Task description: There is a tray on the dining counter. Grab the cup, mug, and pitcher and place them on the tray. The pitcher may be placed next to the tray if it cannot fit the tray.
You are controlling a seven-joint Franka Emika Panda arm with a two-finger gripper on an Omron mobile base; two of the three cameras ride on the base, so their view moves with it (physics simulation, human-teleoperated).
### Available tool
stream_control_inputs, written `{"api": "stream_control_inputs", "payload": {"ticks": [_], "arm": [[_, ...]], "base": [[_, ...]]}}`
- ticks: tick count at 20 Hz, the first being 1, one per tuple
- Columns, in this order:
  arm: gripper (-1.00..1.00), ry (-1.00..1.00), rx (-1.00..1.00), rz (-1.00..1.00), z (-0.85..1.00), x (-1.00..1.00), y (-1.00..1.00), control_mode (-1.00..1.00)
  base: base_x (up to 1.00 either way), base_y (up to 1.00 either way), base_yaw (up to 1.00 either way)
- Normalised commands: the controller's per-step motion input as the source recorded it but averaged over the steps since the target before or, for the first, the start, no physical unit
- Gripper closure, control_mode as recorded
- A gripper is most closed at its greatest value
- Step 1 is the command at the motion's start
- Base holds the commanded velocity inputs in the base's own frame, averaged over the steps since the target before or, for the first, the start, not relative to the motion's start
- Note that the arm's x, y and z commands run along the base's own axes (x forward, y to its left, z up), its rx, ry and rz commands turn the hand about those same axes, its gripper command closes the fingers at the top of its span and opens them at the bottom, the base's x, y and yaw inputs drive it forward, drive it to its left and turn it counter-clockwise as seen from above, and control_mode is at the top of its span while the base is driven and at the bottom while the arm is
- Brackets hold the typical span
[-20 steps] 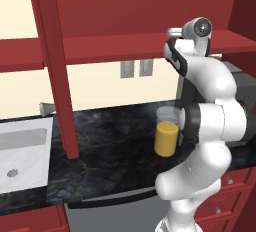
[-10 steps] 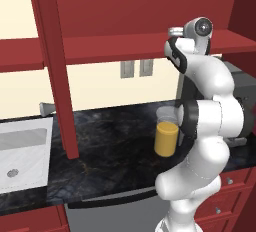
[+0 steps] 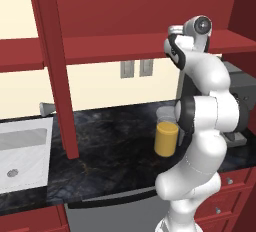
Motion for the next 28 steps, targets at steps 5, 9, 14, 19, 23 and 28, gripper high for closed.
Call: {"api": "stream_control_inputs", "payload": {"ticks": [5, 9, 14, 19, 23, 28], "arm": [[-1.0, 0.01, 0.0, 0.0, 0.0, 0.0, 0.0, -1.0], [-1.0, 0.0, 0.0, 0.0, 0.0, 0.0, 0.0, -1.0], [-1.0, 0.0, 0.0, 0.0, 0.0, 0.0, 0.0, -1.0], [1.0, 0.0, 0.0, 0.0, 0.0, 0.0, 0.0, -1.0], [1.0, 0.0, 0.0, 0.0, 0.0, 0.0, 0.0, -1.0], [1.0, 0.0, 0.0, 0.0, 0.0, 0.0, 0.0, -1.0]], "base": [[0.0, 0.0, 0.0], [0.0, 0.0, 0.0], [0.0, 0.0, 0.0], [0.0, 0.0, 0.0], [0.0, 0.0, 0.0], [0.0, 0.0, 0.0]]}}
